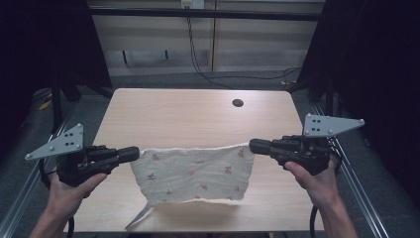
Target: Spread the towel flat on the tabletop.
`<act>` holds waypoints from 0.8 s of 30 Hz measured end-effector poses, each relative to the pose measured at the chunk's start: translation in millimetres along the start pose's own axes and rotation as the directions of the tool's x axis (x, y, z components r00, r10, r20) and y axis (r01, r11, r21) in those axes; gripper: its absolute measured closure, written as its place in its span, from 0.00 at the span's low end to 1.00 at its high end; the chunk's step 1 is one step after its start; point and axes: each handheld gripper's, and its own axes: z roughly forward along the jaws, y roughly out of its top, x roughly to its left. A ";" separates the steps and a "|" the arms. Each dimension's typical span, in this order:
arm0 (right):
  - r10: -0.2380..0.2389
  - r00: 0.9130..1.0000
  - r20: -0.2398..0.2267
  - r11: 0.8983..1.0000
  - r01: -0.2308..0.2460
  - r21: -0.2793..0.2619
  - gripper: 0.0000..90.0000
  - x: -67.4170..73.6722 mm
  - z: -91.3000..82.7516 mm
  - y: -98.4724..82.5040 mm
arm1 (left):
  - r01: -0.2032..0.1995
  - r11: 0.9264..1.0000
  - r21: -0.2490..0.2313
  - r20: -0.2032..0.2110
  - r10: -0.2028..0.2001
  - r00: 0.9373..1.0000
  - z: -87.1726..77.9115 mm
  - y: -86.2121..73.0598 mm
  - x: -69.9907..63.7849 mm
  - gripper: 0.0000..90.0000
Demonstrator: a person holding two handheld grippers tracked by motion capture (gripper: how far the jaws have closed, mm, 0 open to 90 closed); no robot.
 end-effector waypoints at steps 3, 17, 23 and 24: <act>0.024 1.000 0.018 1.000 -0.024 0.016 0.98 -7.7 5.4 -10.4 | 0.033 0.999 0.013 -0.017 -0.033 0.999 12.2 -12.4 15.2 0.97; 0.115 0.988 0.099 0.990 -0.123 0.071 0.98 -54.4 28.0 -56.5 | 0.117 0.992 0.057 -0.041 -0.114 0.993 54.2 -41.7 51.7 0.97; 0.145 0.982 0.120 0.984 -0.156 0.089 0.98 -72.9 37.9 -65.4 | 0.115 0.988 0.100 -0.059 -0.110 0.992 62.8 -45.5 55.0 0.97; 0.150 0.981 0.122 0.983 -0.161 0.087 0.98 -75.4 39.8 -66.0 | 0.118 0.988 0.103 -0.058 -0.113 0.992 63.3 -46.2 55.8 0.97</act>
